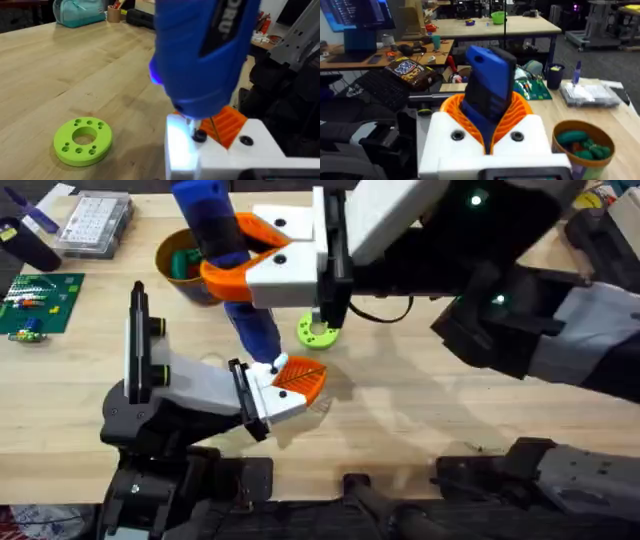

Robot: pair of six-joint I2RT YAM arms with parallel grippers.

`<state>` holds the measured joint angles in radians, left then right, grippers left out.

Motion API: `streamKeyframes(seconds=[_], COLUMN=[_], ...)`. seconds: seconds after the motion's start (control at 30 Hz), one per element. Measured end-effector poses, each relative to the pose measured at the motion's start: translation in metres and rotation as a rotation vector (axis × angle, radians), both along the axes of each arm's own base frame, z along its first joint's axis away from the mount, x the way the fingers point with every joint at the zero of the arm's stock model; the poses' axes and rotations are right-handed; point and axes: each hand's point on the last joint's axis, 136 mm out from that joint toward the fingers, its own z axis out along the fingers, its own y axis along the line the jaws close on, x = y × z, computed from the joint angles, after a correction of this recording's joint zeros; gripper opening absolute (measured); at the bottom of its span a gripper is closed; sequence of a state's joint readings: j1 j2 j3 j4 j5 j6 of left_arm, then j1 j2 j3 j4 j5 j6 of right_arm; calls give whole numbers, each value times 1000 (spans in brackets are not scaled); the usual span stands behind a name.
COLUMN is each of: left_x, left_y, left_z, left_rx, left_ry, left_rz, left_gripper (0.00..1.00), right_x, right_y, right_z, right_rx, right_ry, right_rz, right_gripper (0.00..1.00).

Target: Pick up the gripper from the table and insert it into the empty holder that is missing its gripper. Then pick up a screw, insert it into the mounting hole, and use the screwdriver to tighten it. Finally, clean up the table by picking up the vegetable and placing it into the bucket.

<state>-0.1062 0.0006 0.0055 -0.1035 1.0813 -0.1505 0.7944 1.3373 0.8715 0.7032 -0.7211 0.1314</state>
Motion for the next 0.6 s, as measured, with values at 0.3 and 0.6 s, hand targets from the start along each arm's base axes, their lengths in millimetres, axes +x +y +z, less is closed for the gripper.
streamKeyframes(seconds=[0.3, 0.6], left_x=[0, 0], left_y=[0, 0], left_z=[0, 0], left_rx=[0, 0], left_ry=[0, 0], left_rz=[0, 0], left_gripper=[4, 4], right_x=[-3, -2], right_y=[-2, -1], right_z=[12, 5], right_rx=[45, 17], right_ry=[-36, 8], right_rz=[7, 10], right_gripper=[29, 29])
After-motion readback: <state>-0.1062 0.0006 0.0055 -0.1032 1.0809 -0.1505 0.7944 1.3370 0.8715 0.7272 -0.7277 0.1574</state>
